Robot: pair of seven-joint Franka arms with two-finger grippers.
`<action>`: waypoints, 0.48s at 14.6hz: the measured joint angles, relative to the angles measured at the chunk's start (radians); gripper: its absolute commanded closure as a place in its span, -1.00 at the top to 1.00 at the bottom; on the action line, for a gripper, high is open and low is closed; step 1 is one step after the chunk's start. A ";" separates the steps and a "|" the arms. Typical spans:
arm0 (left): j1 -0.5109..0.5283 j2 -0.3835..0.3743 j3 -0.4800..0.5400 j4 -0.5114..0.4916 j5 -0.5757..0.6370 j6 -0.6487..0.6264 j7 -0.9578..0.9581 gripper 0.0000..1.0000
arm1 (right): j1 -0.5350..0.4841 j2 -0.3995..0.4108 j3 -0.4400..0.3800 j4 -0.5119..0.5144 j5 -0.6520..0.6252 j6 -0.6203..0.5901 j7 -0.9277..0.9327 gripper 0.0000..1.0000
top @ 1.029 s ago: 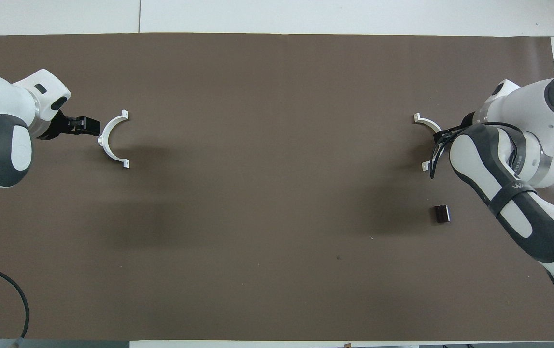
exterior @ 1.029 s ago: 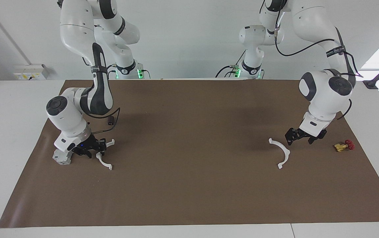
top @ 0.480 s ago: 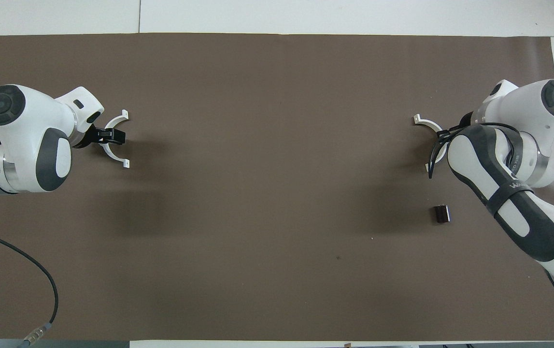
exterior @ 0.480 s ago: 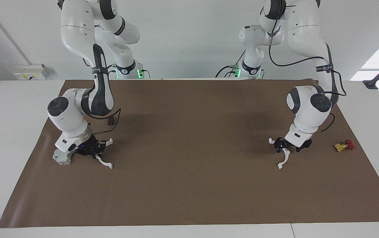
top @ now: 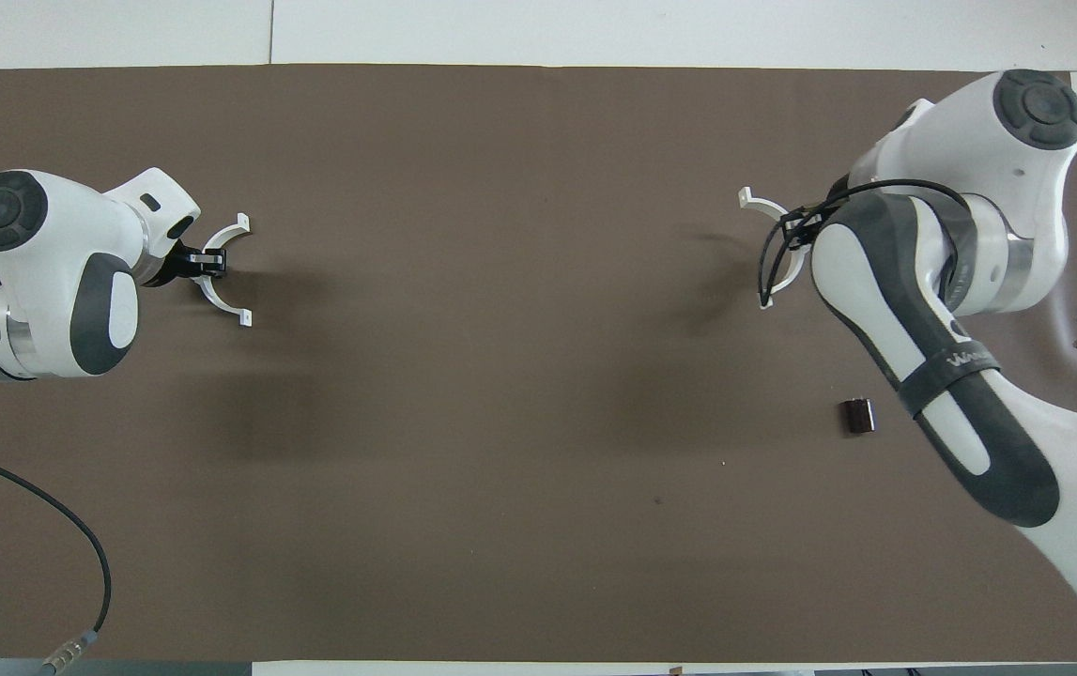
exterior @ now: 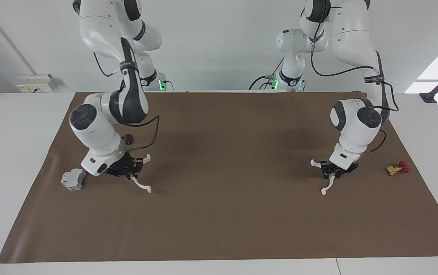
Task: Assemble drain pipe with both arms
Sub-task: 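Grasp the clamp halves with both grippers and lift them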
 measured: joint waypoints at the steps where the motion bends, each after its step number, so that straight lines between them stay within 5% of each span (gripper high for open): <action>1: 0.000 -0.002 0.000 0.000 0.000 0.000 -0.001 -1.00 | 0.062 0.000 0.001 0.018 -0.003 -0.009 0.086 -1.00; 7: 0.003 -0.047 0.005 0.002 0.000 -0.006 -0.002 -1.00 | 0.370 0.091 0.001 0.028 -0.044 0.147 0.487 -1.00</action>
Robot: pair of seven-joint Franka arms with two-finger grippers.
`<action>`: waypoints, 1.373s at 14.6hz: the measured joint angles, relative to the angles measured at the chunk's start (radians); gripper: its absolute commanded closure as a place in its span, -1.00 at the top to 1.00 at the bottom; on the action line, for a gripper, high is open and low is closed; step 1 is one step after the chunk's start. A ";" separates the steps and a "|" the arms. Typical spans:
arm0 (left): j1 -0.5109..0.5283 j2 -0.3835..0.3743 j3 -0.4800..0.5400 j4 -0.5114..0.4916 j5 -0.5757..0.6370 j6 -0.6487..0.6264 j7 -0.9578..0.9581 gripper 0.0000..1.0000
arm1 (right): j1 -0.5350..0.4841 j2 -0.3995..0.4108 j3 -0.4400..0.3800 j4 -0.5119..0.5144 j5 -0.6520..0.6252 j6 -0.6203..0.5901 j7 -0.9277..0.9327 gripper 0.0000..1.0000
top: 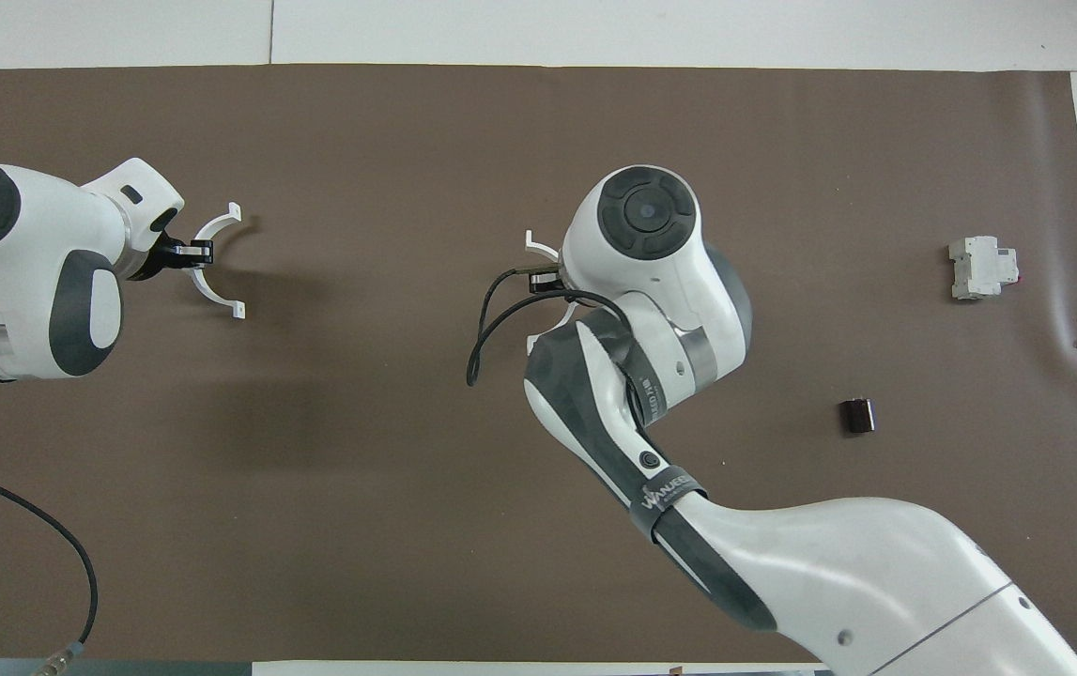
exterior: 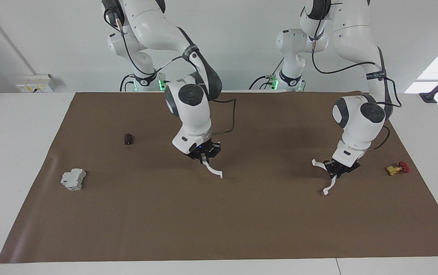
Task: Assemble drain pipe with both arms
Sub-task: 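Grasp the clamp halves with both grippers and lift them, then carry both clamp halves toward the table centre, facing each other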
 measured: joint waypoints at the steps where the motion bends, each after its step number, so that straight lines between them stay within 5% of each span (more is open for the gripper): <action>1: 0.001 -0.017 0.001 0.001 0.000 -0.012 0.000 -1.00 | 0.010 0.024 -0.001 0.000 -0.001 0.040 0.011 -1.00; 8: -0.004 -0.113 0.001 0.078 0.000 -0.218 -0.001 -1.00 | 0.011 0.075 -0.004 0.001 -0.049 0.066 0.011 -1.00; 10: -0.029 -0.112 -0.002 0.100 0.000 -0.248 -0.032 -1.00 | 0.012 0.084 -0.004 0.001 -0.052 0.068 0.011 -0.69; 11: -0.051 -0.112 -0.003 0.102 0.004 -0.248 -0.062 -1.00 | 0.012 0.087 -0.004 0.001 -0.053 0.074 0.011 -0.31; 12: -0.081 -0.111 -0.005 0.102 0.021 -0.248 -0.102 -1.00 | 0.012 0.089 -0.004 0.001 -0.053 0.083 0.011 0.18; 13: -0.113 -0.110 -0.006 0.102 0.041 -0.248 -0.149 -1.00 | 0.012 0.091 -0.004 0.001 -0.053 0.088 0.011 0.99; 17: -0.242 -0.087 -0.008 0.125 0.063 -0.248 -0.327 -1.00 | 0.009 0.086 -0.006 0.030 -0.059 0.062 0.011 1.00; 20: -0.312 -0.027 -0.009 0.177 0.064 -0.248 -0.425 -1.00 | -0.009 0.029 -0.027 0.113 -0.066 -0.112 0.010 1.00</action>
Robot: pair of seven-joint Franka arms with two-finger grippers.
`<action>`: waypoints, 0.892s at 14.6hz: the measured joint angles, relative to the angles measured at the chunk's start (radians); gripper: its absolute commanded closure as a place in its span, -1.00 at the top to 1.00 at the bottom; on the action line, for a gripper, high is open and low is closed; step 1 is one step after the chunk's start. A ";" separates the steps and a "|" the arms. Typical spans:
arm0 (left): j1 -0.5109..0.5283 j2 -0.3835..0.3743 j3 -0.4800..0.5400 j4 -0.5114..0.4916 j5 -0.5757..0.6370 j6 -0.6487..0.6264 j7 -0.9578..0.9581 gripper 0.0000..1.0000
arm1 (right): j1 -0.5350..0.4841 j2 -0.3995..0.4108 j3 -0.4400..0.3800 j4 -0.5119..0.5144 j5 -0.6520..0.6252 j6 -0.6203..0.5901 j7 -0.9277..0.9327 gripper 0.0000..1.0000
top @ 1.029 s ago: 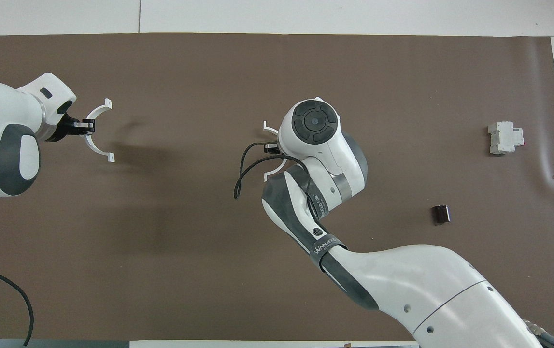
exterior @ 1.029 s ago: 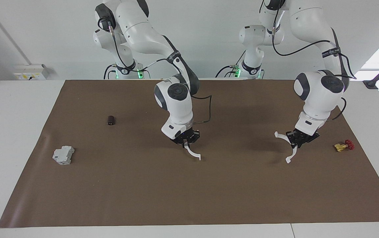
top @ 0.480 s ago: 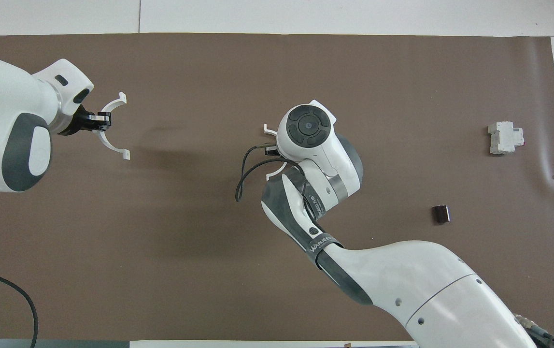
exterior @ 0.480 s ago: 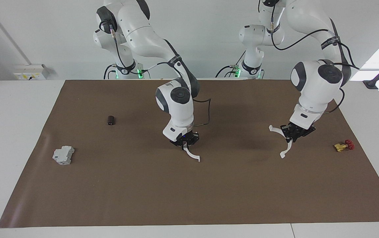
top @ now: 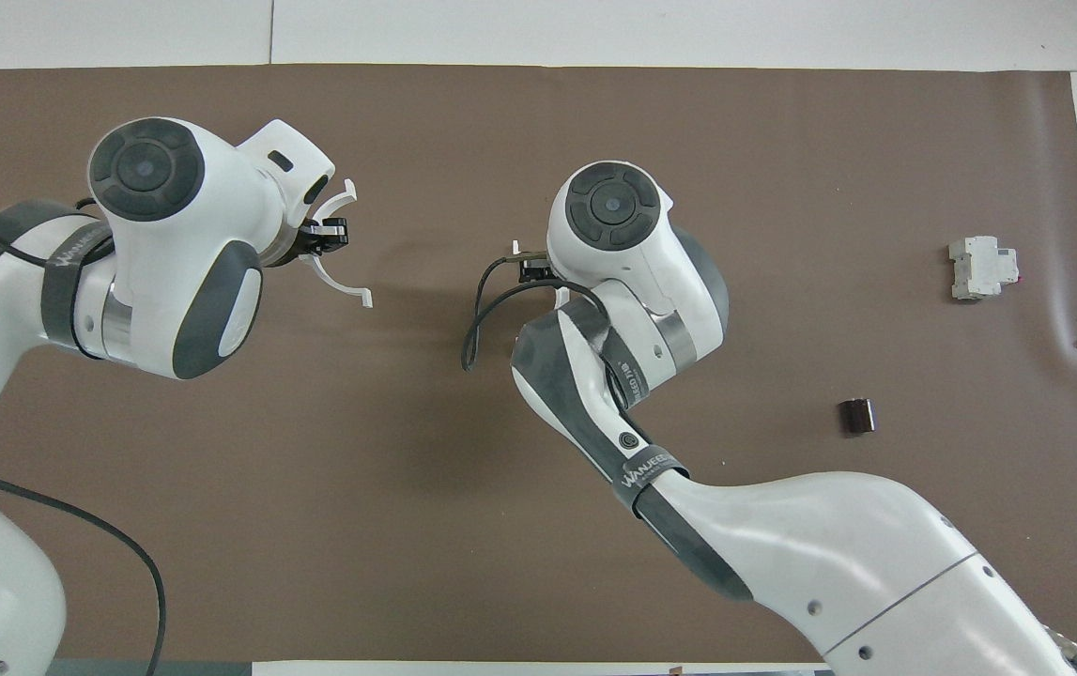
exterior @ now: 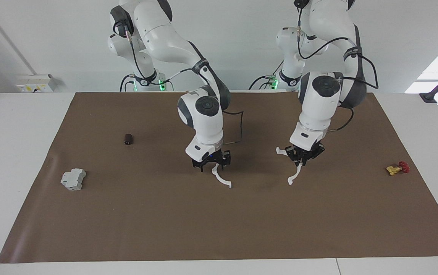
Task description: Assemble drain pipe with both arms
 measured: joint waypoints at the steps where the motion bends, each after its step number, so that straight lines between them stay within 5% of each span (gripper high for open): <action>1: -0.020 0.027 0.000 0.020 0.000 0.000 -0.029 -1.00 | -0.023 -0.045 -0.003 0.015 -0.002 -0.067 -0.004 1.00; 8: -0.142 0.186 0.000 0.121 0.003 0.014 -0.197 -1.00 | -0.330 -0.415 -0.004 0.023 -0.001 -0.535 -0.318 1.00; 13: -0.179 0.211 0.000 0.114 0.005 0.087 -0.226 -1.00 | -0.389 -0.513 -0.004 -0.058 0.000 -0.604 -0.383 1.00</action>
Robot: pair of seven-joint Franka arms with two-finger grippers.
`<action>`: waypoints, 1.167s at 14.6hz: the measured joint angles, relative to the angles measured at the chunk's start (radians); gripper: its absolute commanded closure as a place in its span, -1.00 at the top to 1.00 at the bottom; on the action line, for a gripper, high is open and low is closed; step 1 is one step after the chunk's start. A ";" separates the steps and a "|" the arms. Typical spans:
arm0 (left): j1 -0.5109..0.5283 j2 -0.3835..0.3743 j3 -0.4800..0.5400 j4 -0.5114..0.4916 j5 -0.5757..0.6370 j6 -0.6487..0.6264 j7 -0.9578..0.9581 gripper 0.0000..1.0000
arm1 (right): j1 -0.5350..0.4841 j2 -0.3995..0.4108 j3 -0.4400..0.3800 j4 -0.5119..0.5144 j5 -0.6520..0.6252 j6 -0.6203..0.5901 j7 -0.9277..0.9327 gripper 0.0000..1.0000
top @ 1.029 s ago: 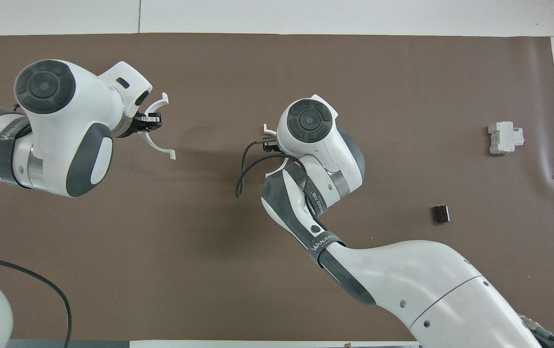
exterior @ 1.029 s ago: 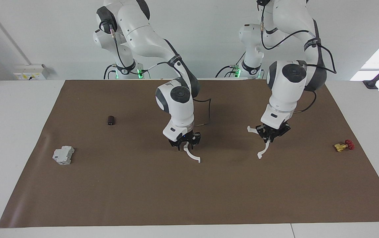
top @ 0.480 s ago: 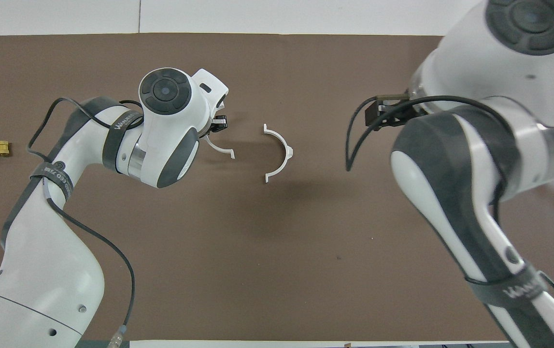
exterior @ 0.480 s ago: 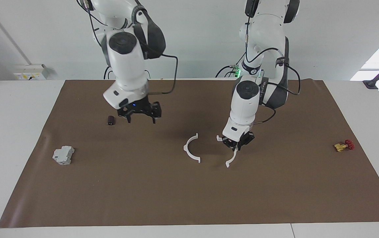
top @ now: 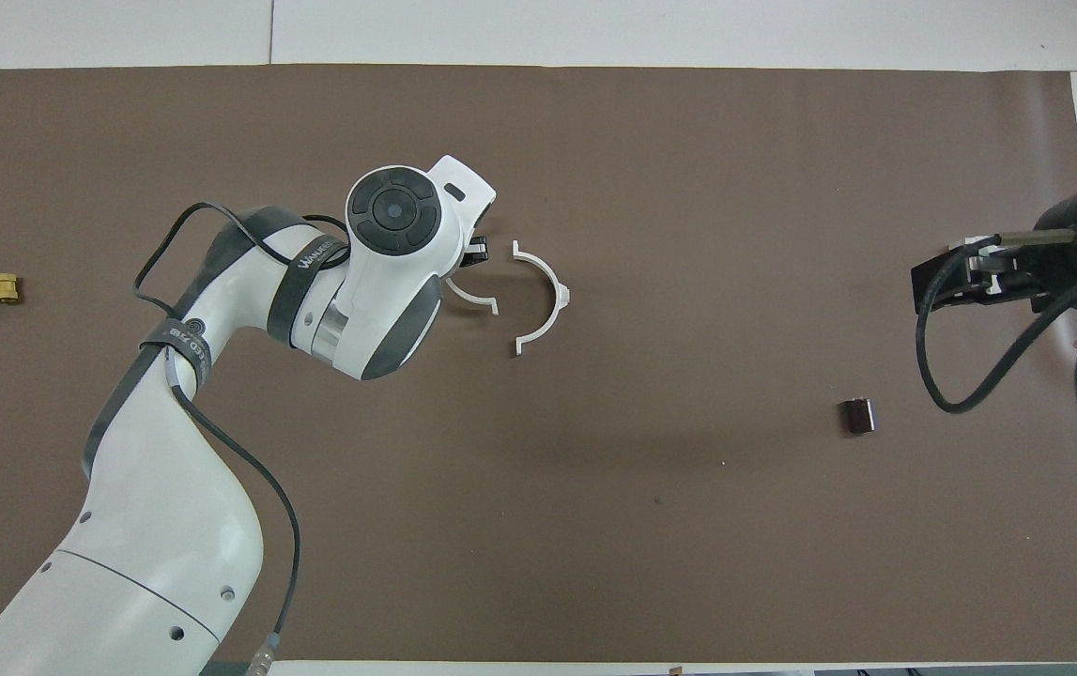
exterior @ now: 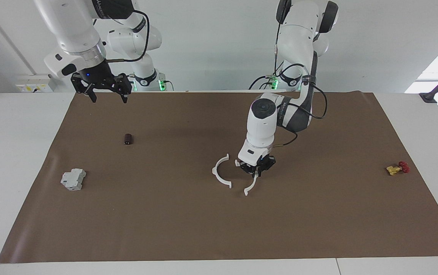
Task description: Assemble drain pipe with both arms
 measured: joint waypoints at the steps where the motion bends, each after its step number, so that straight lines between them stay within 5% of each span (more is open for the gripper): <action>1: -0.009 0.004 0.000 -0.005 0.000 0.003 -0.001 -1.00 | -0.002 -0.008 0.000 -0.032 0.000 0.032 -0.007 1.00; 17: -0.064 0.003 0.000 -0.072 0.046 0.071 -0.004 -1.00 | -0.081 -0.030 -0.002 -0.086 0.000 0.063 -0.090 1.00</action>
